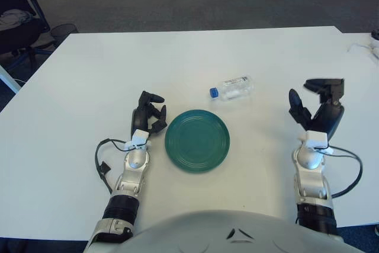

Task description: Put the bottle into the plate.

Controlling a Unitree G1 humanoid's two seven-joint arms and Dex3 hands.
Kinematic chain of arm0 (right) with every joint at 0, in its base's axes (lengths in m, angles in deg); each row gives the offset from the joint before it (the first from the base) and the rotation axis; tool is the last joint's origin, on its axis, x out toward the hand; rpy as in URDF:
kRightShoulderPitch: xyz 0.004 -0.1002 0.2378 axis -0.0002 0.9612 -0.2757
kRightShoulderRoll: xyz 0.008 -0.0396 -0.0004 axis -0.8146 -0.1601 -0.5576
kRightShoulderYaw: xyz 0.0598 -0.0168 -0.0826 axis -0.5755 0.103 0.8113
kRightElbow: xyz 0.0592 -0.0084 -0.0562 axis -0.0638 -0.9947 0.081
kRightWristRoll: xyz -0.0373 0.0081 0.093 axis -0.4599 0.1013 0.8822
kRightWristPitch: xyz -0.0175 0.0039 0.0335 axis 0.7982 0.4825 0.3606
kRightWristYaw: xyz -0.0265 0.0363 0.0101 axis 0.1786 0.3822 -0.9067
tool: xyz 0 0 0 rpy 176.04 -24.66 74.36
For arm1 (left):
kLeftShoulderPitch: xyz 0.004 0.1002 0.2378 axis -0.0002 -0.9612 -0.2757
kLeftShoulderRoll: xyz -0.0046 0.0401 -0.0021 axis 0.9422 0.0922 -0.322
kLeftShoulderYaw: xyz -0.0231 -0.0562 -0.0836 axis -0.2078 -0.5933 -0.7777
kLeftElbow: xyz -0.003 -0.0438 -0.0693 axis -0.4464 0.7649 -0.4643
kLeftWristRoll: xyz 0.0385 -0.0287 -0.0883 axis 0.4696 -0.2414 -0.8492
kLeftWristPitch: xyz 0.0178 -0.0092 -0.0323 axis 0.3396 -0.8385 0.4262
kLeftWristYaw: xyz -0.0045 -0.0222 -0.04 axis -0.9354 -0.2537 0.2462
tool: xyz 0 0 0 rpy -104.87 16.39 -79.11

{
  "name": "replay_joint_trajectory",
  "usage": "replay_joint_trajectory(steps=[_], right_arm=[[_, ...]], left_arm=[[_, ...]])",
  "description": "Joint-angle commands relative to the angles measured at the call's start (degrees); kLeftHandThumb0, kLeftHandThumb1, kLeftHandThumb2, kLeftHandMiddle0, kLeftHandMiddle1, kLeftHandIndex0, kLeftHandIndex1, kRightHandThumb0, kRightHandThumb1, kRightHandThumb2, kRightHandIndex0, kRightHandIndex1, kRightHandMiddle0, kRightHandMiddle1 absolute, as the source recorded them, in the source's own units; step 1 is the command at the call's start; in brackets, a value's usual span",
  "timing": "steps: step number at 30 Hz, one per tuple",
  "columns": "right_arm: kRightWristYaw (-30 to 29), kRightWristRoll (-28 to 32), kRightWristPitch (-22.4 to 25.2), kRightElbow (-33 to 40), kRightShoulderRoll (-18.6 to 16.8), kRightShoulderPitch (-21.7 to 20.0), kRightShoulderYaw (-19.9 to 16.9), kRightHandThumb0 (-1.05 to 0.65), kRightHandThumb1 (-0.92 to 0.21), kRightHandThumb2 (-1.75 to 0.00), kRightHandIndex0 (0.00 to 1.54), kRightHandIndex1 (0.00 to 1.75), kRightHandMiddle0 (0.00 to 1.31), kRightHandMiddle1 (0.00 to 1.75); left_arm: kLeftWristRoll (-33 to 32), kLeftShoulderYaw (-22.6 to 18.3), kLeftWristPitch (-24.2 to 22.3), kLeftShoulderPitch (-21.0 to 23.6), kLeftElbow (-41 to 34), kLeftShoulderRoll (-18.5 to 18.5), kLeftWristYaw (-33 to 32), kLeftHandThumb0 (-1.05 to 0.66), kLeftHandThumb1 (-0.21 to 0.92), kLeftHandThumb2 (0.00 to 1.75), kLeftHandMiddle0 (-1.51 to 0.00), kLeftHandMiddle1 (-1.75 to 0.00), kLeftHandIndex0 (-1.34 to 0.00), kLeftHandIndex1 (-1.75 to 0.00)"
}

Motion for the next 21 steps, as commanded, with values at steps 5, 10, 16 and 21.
replay_joint_trajectory(steps=[5, 10, 16, 21], right_arm=[[6.4, -7.1, 7.5, 4.4, 7.3, -4.4, 0.1, -0.94, -0.89, -0.20, 0.04, 0.09, 0.01, 0.26], [9.3, -7.2, 11.2, 5.7, 9.5, -8.0, 0.7, -1.03, -0.91, -0.11, 0.01, 0.01, 0.00, 0.05], [11.9, -7.4, 13.3, 0.4, 14.3, -17.0, 1.5, -1.05, -0.92, -0.09, 0.00, 0.00, 0.00, 0.00], [15.8, -7.5, 14.4, -2.2, 17.5, -22.3, 3.7, -1.05, -0.92, -0.11, 0.00, 0.00, 0.00, 0.00]], left_arm=[[0.2, 0.7, -0.8, -2.0, 4.4, -1.2, 0.5, -0.40, 0.62, 0.93, -0.98, -1.75, -0.39, -1.75], [-0.1, 0.4, 0.1, -1.8, 4.8, -1.6, 0.2, -0.40, 0.62, 0.92, -0.97, -1.75, -0.39, -1.75], [-0.3, 0.2, 0.7, -1.5, 5.3, -1.8, 0.3, -0.40, 0.62, 0.92, -0.96, -1.75, -0.38, -1.75], [0.1, 0.1, 1.1, -1.0, 5.9, -1.7, 0.0, -0.40, 0.62, 0.93, -0.95, -1.75, -0.39, -1.75]])
